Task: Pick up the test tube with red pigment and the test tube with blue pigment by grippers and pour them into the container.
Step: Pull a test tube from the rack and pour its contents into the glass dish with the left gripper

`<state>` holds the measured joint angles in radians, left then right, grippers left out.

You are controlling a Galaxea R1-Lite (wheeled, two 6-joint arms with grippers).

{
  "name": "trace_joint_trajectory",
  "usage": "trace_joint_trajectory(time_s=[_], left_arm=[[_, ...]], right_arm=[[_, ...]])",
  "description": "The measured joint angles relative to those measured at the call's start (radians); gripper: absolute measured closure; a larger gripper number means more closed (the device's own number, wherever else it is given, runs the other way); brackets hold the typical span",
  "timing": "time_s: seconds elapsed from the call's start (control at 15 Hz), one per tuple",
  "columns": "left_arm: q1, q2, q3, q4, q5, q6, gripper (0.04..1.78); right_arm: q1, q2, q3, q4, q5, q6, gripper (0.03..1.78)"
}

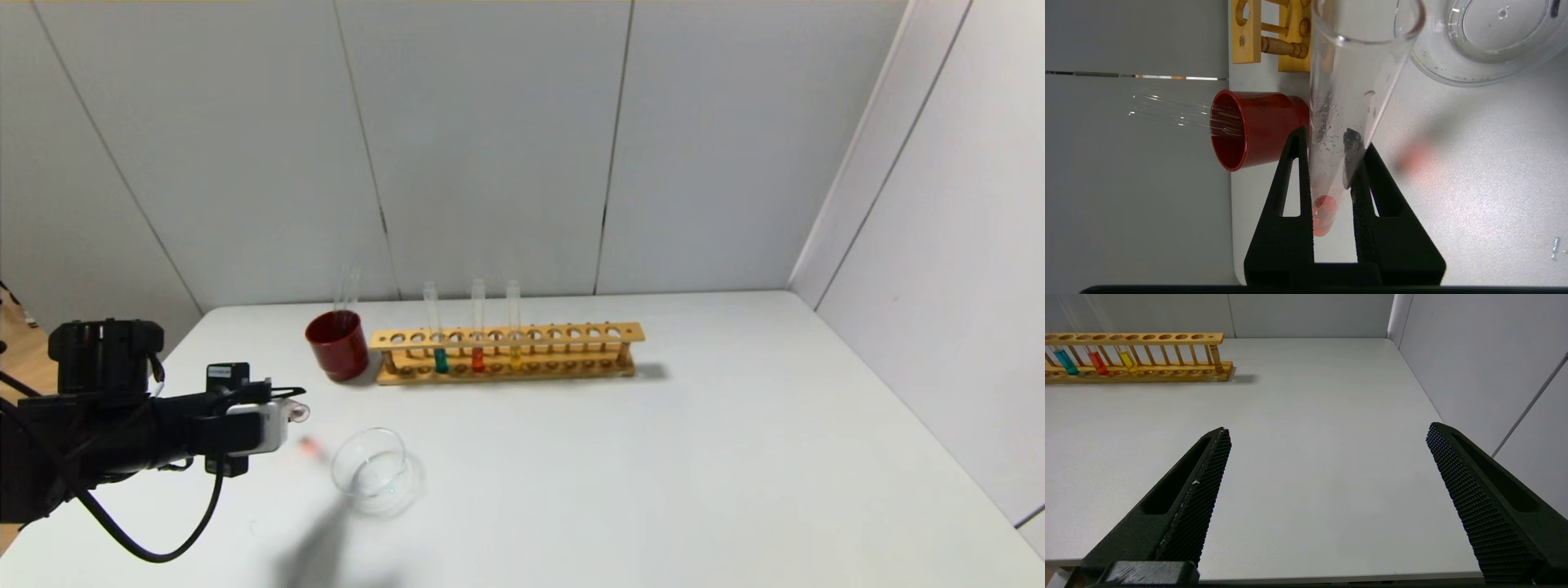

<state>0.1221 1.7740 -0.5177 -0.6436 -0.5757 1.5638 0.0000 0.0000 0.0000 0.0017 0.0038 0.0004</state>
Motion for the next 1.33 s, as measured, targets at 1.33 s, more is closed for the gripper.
trace_joint_trajectory(time_s=[1.33], left_arm=[[-0.077,0.112,-0.104,-0.001,0.103,0.271,1.50]], right_arm=[[0.000,0.000,0.000,0.000,0.000,0.000,0.06]])
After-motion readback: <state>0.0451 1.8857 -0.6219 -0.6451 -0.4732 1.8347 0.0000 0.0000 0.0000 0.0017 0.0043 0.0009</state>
